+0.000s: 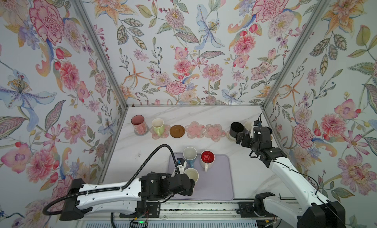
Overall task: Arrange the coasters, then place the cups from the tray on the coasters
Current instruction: 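Lower the left gripper onto the cream mug's rim and close it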
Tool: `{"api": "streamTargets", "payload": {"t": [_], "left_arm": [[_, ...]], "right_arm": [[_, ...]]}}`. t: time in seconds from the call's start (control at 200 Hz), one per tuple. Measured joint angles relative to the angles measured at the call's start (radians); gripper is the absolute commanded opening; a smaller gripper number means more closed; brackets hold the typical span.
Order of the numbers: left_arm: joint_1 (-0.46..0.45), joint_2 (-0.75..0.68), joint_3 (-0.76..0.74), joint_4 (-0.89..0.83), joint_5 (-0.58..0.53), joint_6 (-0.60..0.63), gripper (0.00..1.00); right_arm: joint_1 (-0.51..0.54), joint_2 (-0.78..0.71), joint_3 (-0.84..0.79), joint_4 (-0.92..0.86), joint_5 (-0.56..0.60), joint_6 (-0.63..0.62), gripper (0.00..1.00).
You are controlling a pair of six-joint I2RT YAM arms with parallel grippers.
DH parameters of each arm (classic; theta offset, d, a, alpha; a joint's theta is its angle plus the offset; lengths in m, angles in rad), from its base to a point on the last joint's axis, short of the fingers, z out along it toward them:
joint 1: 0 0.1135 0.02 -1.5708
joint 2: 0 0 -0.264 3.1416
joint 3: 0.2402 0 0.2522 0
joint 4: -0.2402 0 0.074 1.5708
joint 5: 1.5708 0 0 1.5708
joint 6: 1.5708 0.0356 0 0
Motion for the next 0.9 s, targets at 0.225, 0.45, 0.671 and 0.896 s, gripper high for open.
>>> {"api": "streamTargets", "payload": {"t": [0.225,0.45,0.671,0.896], "left_arm": [[-0.04,0.043,-0.001,0.014,0.005,-0.037,0.97],[-0.04,0.145,-0.002,0.06,0.004,-0.05,0.97],[-0.04,0.264,0.003,0.056,0.005,-0.053,0.95],[-0.04,0.305,0.004,0.009,0.008,-0.076,0.93]], "right_arm": [[0.0,0.0,-0.023,0.006,0.0,0.011,0.99],[0.0,-0.004,-0.029,0.005,0.0,0.011,0.99],[-0.001,-0.015,-0.029,0.005,0.0,0.01,0.99],[-0.001,-0.015,-0.031,0.005,0.0,0.011,0.99]]}}
